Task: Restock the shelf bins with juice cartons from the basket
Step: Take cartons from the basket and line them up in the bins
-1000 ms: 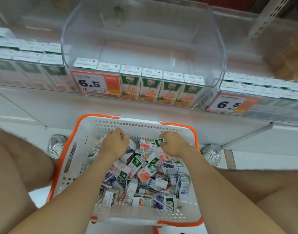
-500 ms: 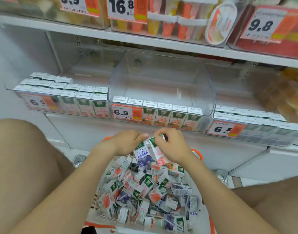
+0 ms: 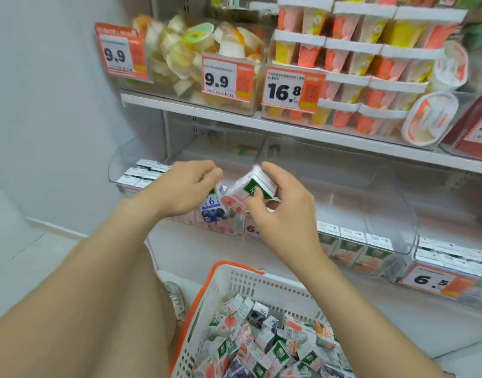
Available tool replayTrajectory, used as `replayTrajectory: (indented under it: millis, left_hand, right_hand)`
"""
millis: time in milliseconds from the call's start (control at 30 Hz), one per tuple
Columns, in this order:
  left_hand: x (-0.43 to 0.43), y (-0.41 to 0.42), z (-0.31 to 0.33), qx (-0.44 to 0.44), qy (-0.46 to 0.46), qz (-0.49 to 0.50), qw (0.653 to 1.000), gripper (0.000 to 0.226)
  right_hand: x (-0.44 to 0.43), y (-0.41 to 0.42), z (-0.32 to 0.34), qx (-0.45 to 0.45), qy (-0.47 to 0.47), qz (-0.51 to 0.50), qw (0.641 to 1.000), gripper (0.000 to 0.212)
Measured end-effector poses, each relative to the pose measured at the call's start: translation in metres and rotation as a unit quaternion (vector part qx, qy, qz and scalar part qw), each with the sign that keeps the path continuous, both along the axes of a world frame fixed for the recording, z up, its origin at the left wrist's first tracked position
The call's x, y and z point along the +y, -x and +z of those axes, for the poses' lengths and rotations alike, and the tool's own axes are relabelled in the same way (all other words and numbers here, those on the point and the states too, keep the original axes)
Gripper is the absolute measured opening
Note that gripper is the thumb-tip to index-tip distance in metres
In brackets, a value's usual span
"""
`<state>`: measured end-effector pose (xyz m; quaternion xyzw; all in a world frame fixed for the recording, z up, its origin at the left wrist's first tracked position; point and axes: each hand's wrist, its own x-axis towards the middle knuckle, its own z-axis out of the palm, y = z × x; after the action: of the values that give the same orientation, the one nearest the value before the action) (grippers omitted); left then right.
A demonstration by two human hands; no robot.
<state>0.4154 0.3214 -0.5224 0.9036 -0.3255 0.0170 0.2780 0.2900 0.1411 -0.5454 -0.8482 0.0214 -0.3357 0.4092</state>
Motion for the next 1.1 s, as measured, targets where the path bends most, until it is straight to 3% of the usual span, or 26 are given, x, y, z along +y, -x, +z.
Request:
replayTrajectory:
  millis: [100,167,267,400,467,567,700,867,967,1033,1100]
  left_hand:
    - [0.023,-0.029,-0.001,-0.067,0.087,0.076,0.991,0.031]
    - [0.034,-0.053,-0.007,-0.098,0.104,0.13,0.981,0.033]
    - [0.043,-0.08,-0.014,-0.086,0.09,0.183,0.975,0.037]
    - [0.042,-0.094,-0.018,-0.06,0.039,0.208,0.976,0.04]
    - [0.042,-0.1,-0.02,-0.071,0.032,0.2,0.977,0.042]
    - [0.043,-0.103,-0.021,-0.082,0.033,0.196,0.977,0.042]
    - [0.042,-0.1,-0.019,-0.091,0.037,0.188,0.977,0.036]
    - [0.039,-0.094,-0.015,-0.084,0.03,0.184,0.979,0.035]
    - [0.03,-0.082,-0.007,-0.073,0.064,0.176,0.98,0.035]
    - [0.021,-0.071,0.0,-0.074,0.091,0.158,0.98,0.036]
    - [0.008,-0.056,0.007,-0.067,0.12,0.117,0.984,0.037]
  right_hand:
    - [0.02,-0.041,0.011,-0.05,0.053,0.001,0.997,0.047]
    - [0.028,-0.074,0.014,-0.038,0.079,0.01,0.996,0.045]
    - [0.031,-0.126,0.015,0.078,0.152,0.032,0.985,0.042]
    - [0.038,-0.18,0.005,0.214,0.282,0.037,0.934,0.022]
    - [0.044,-0.197,-0.006,0.267,0.272,0.051,0.923,0.009]
    - [0.048,-0.214,-0.019,0.349,0.239,0.079,0.903,0.007]
    - [0.045,-0.221,-0.017,0.422,0.19,0.123,0.878,0.039]
    - [0.044,-0.212,-0.007,0.423,0.265,0.13,0.857,0.032]
    - [0.034,-0.192,0.001,0.307,0.265,0.118,0.906,0.048]
    - [0.026,-0.166,0.011,0.215,0.18,0.141,0.949,0.058]
    - [0.017,-0.13,0.021,0.171,0.087,0.166,0.967,0.057]
